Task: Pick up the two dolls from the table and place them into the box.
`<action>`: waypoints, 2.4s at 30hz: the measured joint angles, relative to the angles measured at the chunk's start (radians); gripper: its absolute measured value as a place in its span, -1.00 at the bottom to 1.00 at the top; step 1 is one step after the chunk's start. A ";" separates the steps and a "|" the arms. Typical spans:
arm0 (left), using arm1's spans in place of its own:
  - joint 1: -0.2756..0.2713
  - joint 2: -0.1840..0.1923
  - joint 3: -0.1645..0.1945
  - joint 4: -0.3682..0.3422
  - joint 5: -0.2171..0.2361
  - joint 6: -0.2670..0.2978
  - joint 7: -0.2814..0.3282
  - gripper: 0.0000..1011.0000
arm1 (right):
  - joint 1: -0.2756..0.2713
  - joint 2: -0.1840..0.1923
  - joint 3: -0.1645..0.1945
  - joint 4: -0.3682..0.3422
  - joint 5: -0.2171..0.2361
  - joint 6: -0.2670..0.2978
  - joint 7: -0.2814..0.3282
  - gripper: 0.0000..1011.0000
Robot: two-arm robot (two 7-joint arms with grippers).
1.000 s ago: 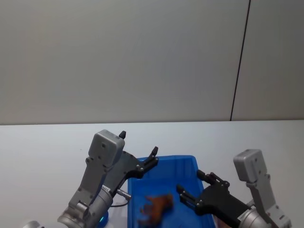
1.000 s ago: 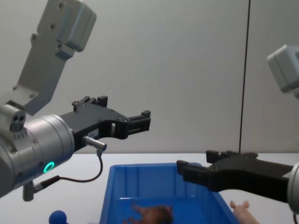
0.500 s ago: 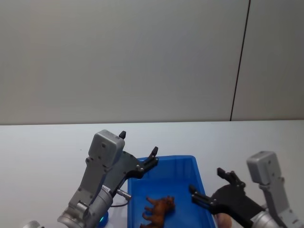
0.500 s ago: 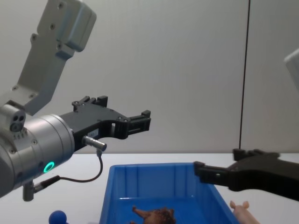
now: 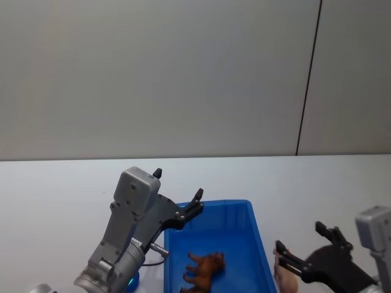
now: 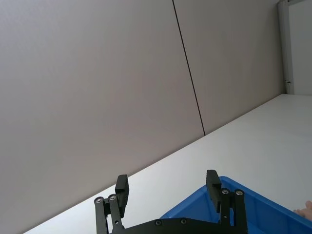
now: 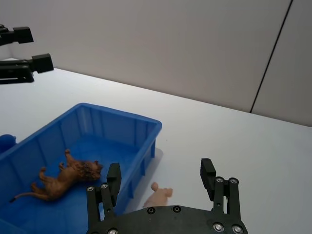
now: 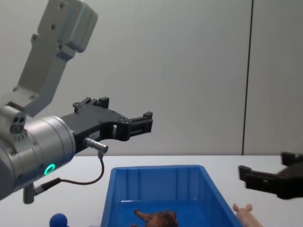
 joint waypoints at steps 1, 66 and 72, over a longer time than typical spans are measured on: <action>0.000 0.000 0.000 0.000 0.000 0.000 0.000 0.98 | -0.005 0.004 0.002 -0.003 0.002 -0.002 -0.003 0.98; 0.000 0.000 0.000 0.000 0.000 0.000 0.000 0.98 | 0.046 -0.039 -0.012 0.303 0.002 -0.160 0.103 0.98; 0.000 0.000 0.000 0.000 0.000 0.000 0.000 0.98 | 0.073 -0.058 -0.019 0.345 0.011 -0.170 0.124 0.98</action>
